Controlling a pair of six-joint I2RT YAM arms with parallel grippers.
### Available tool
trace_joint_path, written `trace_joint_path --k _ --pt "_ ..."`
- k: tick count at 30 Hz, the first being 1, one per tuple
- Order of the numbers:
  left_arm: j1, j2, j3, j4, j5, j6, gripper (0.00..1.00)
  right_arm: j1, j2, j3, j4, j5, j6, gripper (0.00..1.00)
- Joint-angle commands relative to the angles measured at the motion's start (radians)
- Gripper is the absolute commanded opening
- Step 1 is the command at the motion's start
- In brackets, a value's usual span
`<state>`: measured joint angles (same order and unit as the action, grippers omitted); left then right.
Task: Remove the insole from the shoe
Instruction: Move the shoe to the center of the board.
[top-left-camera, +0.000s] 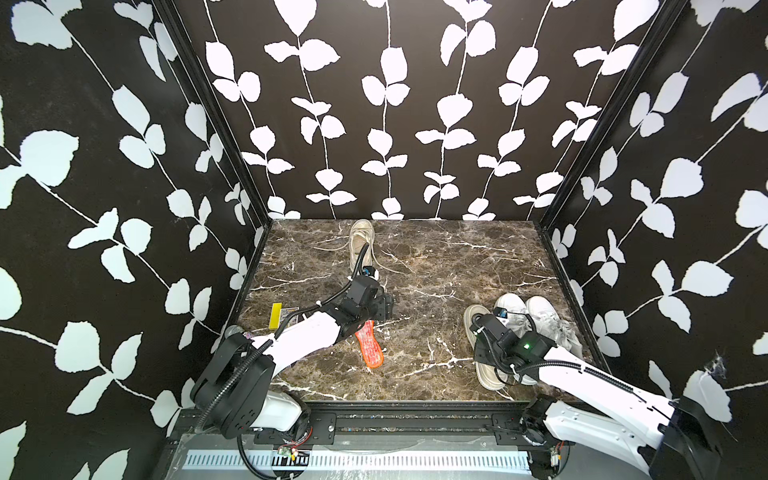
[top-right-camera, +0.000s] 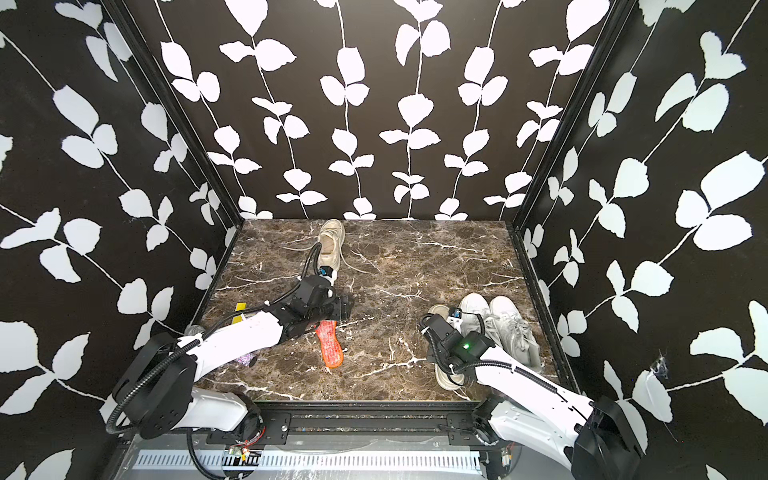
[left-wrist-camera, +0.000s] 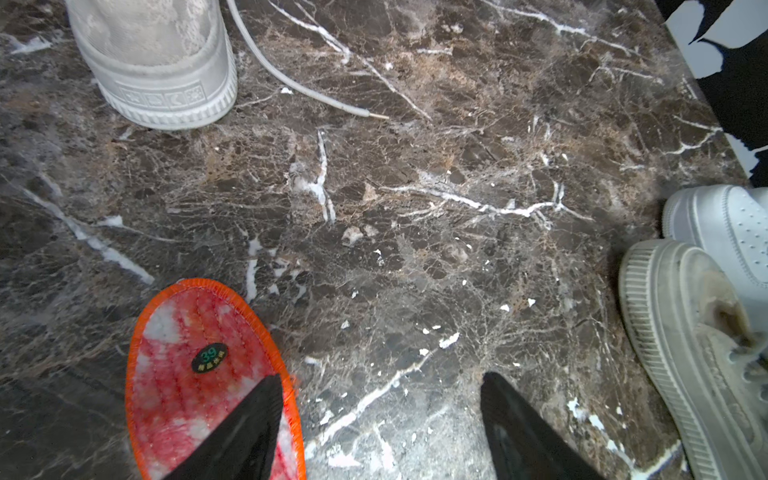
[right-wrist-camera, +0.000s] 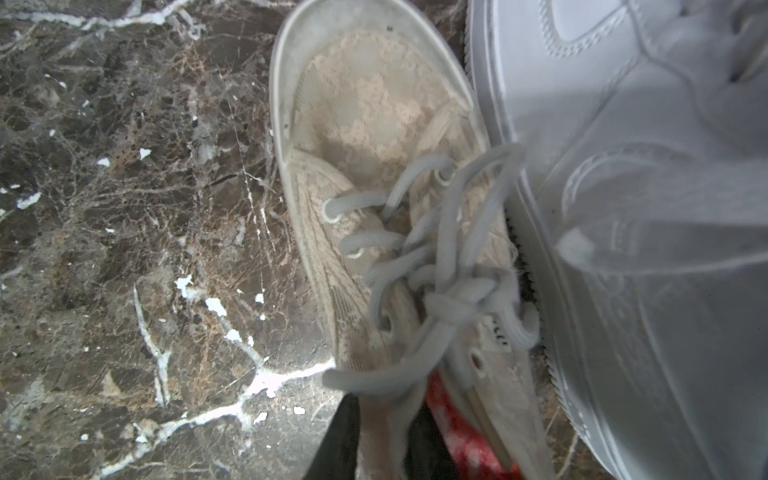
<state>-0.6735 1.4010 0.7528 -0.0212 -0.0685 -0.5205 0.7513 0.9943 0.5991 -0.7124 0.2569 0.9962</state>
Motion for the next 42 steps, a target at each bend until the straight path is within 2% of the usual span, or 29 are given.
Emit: trace_joint_path --k 1,8,13,18,34,42 --pt "-0.007 0.007 0.016 0.021 -0.007 -0.005 0.77 -0.005 0.001 -0.004 0.029 -0.009 0.032 0.14" --pt "-0.007 0.023 0.024 0.024 0.001 -0.004 0.76 -0.003 -0.001 0.013 0.091 -0.063 -0.017 0.0" --pt "-0.007 0.024 0.022 0.024 0.006 -0.004 0.76 0.018 0.026 0.047 0.144 -0.091 -0.041 0.0" --pt "-0.007 0.022 0.015 0.027 0.017 0.002 0.75 0.087 0.087 0.111 0.185 -0.063 -0.059 0.0" --pt "-0.021 -0.031 -0.034 0.031 0.08 0.053 0.68 0.224 0.471 0.394 0.309 -0.11 -0.089 0.0" --pt "-0.07 -0.034 -0.061 0.053 0.097 0.054 0.68 0.241 0.519 0.426 0.312 -0.114 -0.106 0.0"
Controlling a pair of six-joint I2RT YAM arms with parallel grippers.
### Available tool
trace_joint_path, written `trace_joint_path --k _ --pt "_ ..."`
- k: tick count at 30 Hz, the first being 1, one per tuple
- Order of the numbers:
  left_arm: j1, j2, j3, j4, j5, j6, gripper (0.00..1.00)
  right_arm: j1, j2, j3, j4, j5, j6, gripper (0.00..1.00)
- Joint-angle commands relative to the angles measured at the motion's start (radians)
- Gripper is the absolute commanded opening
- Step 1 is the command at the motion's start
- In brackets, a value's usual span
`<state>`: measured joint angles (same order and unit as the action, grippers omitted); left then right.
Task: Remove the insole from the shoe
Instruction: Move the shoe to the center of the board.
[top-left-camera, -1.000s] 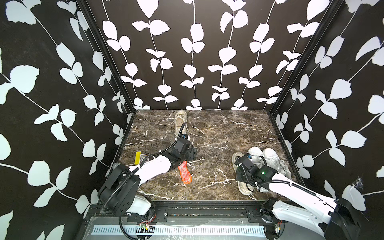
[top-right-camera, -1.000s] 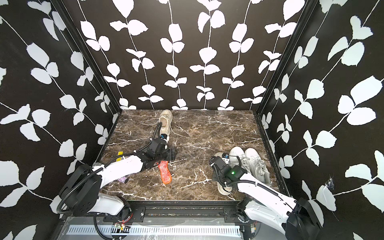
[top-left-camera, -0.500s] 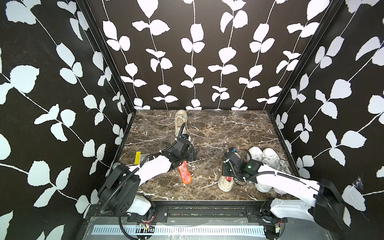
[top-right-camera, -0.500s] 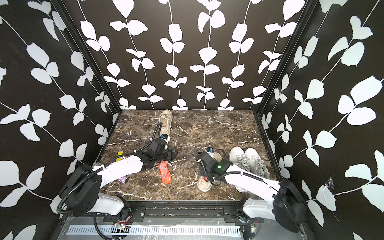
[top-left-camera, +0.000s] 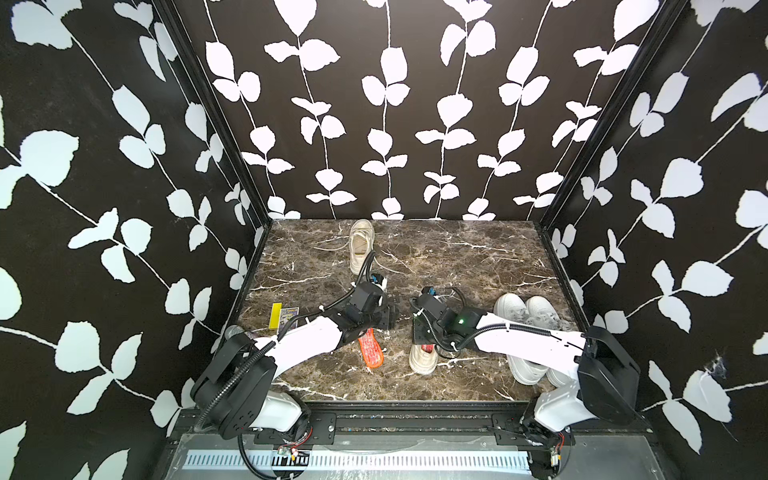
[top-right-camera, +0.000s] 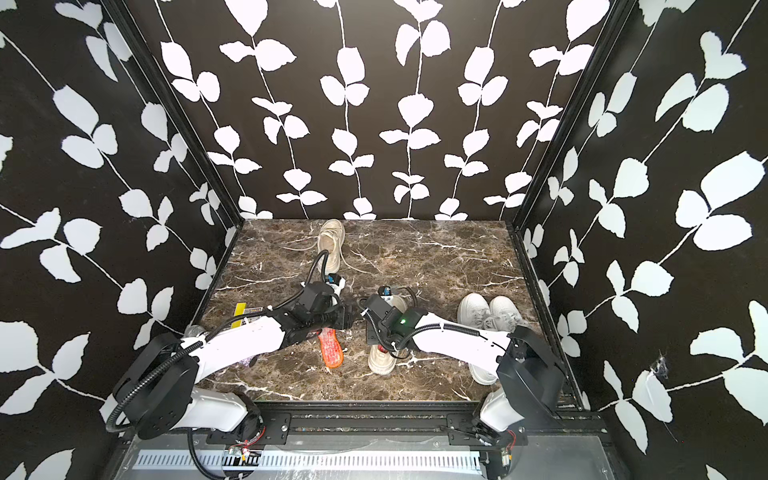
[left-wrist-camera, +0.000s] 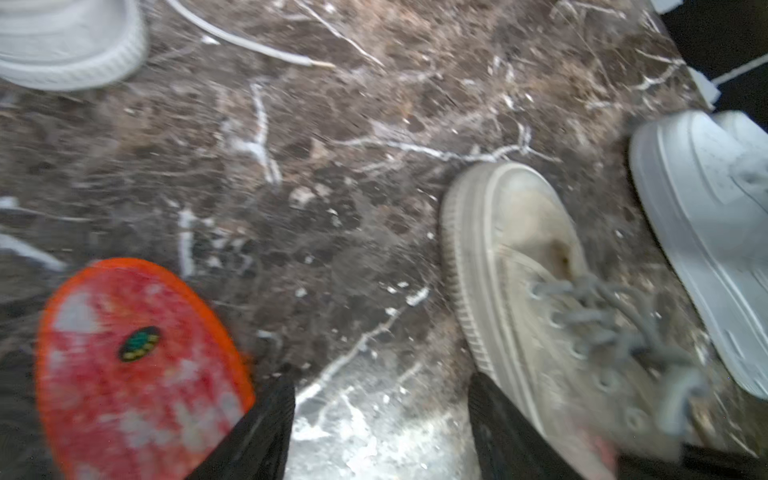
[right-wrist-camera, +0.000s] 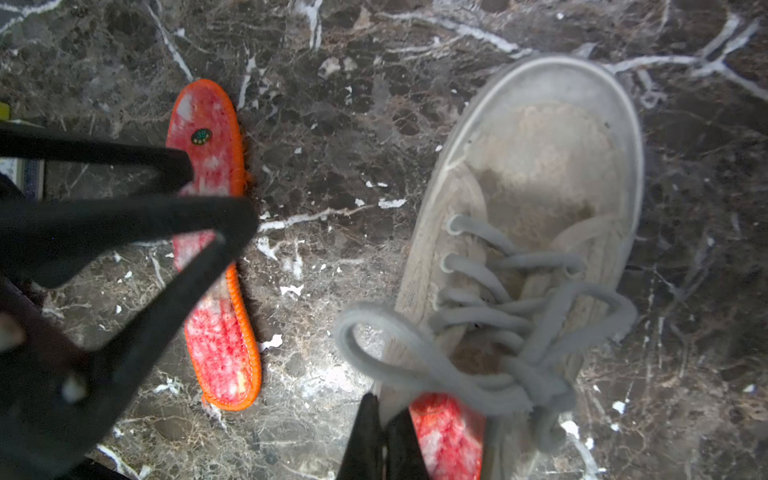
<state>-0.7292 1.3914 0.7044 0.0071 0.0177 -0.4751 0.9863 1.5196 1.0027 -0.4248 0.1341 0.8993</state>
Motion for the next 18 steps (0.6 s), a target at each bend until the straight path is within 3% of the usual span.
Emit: trace_joint_path --k 1,4,10,18 --pt "-0.019 -0.023 -0.011 0.025 0.011 0.012 0.68 0.006 -0.008 0.019 0.028 0.009 -0.009 0.0" --pt "-0.033 -0.02 -0.007 0.028 0.011 0.019 0.67 0.008 -0.01 0.014 0.031 -0.003 -0.018 0.01" --pt "-0.057 -0.03 -0.001 0.009 0.008 0.032 0.65 0.007 -0.086 0.009 0.002 -0.009 -0.077 0.26" --pt "-0.138 -0.088 -0.025 -0.019 -0.025 0.087 0.62 0.005 -0.304 -0.113 -0.06 0.114 -0.134 0.31"
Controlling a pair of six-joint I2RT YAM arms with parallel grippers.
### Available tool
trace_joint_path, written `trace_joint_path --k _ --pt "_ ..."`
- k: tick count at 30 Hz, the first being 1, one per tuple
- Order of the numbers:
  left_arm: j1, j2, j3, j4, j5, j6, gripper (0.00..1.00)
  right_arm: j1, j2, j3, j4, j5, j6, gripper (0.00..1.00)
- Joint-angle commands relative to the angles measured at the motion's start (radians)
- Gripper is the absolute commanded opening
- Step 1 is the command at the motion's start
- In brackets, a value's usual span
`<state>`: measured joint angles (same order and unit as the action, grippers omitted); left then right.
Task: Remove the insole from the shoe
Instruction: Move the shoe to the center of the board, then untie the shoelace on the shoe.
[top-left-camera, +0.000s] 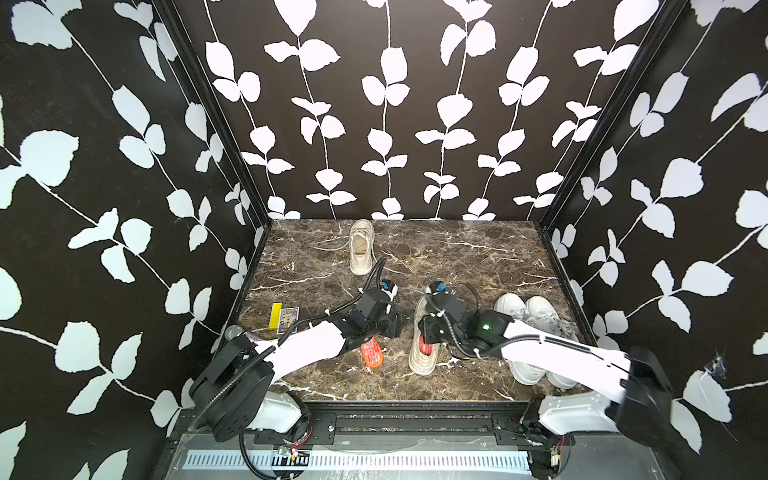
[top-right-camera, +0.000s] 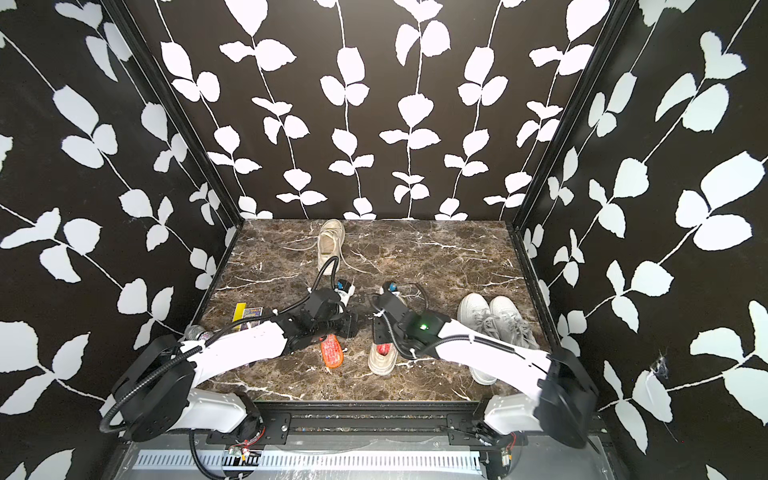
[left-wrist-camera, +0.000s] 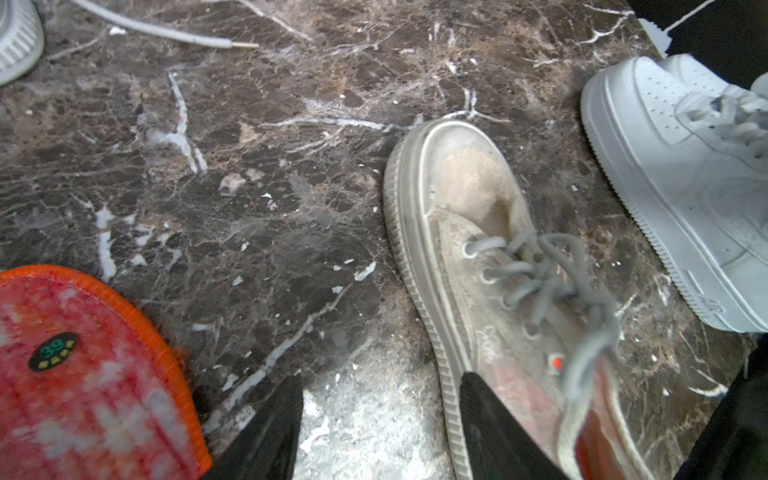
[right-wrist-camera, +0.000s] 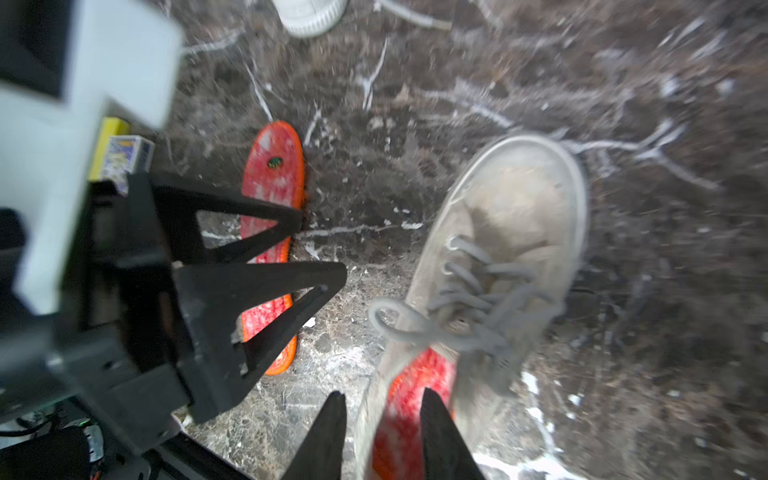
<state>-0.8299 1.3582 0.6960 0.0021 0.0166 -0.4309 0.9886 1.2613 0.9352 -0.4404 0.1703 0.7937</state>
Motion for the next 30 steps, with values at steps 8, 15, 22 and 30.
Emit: trace_joint_path --k 8,15,22,30 --pt "-0.105 -0.078 -0.046 0.036 -0.012 0.052 0.58 -0.029 -0.125 -0.132 -0.065 0.113 0.013 0.31" --pt "-0.133 -0.008 -0.015 0.078 0.015 0.04 0.55 -0.037 -0.123 -0.186 -0.005 0.103 0.072 0.28" --pt "-0.143 0.028 -0.001 0.1 0.037 0.046 0.57 -0.043 -0.092 -0.219 0.069 0.068 0.077 0.27" --pt "-0.161 0.084 0.018 0.123 0.056 0.024 0.57 -0.052 -0.051 -0.192 0.081 0.064 0.031 0.27"
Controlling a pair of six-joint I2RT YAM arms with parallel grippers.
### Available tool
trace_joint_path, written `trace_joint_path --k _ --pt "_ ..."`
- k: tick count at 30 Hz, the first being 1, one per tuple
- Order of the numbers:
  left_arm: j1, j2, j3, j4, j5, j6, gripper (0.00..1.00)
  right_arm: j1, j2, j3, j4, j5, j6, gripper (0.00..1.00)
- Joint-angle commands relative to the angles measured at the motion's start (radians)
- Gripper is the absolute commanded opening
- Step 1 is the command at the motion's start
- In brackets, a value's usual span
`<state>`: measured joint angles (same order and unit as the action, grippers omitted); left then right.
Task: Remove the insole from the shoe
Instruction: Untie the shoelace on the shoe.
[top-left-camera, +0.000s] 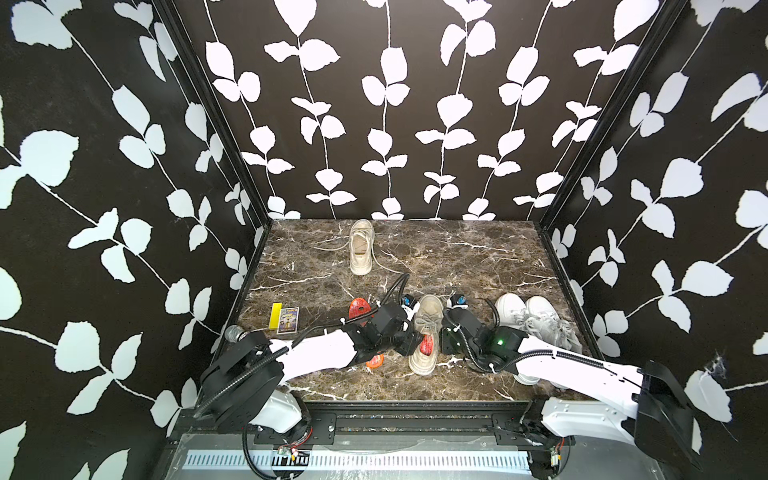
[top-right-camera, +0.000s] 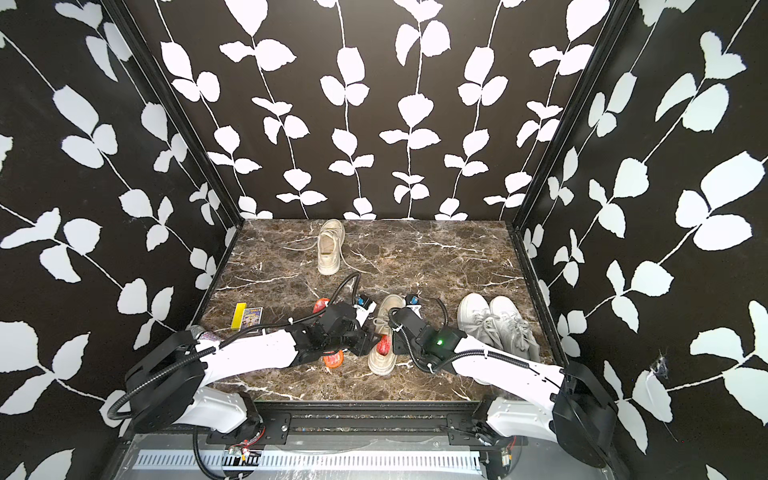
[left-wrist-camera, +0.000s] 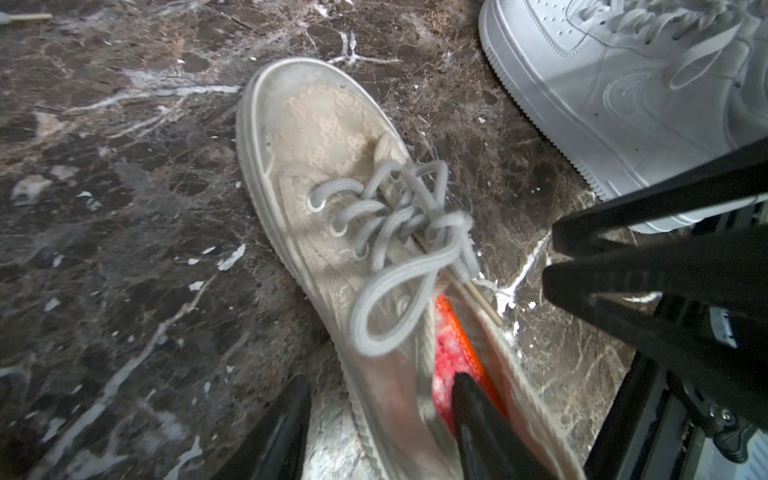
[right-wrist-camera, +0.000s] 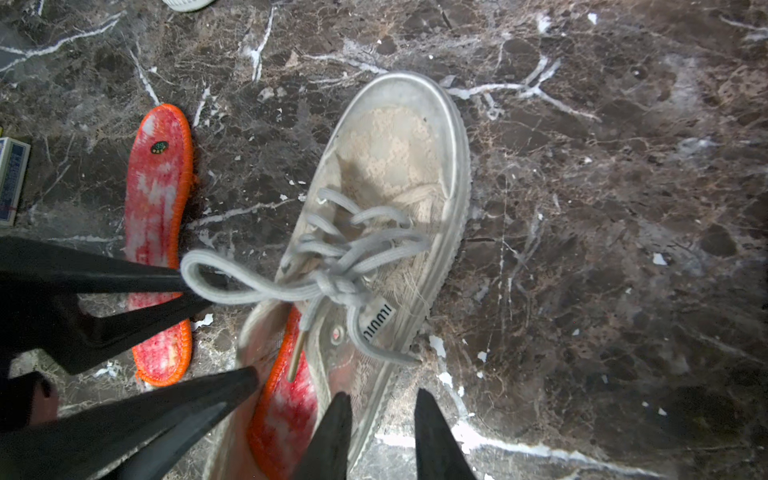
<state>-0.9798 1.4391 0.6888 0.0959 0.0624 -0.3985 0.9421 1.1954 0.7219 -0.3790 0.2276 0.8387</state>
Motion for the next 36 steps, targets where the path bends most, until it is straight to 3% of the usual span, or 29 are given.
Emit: trace_joint_path --k 1,6,11,23,36 --pt "-0.013 0.008 0.029 0.027 0.002 -0.013 0.57 -0.006 0.023 0.026 0.017 0.008 -0.018 0.27" --pt "-0.013 0.067 0.082 -0.026 -0.052 -0.023 0.54 -0.007 0.055 0.027 0.034 0.002 -0.029 0.28" --pt "-0.013 0.111 0.117 -0.059 -0.1 -0.036 0.45 -0.017 0.084 0.031 0.064 -0.015 -0.051 0.29" --pt "-0.013 0.149 0.14 -0.062 -0.098 -0.037 0.24 -0.028 0.168 0.076 0.078 -0.015 -0.076 0.28" --pt "-0.013 0.129 0.133 -0.071 -0.168 -0.054 0.08 -0.032 0.184 0.08 0.027 0.034 -0.073 0.03"
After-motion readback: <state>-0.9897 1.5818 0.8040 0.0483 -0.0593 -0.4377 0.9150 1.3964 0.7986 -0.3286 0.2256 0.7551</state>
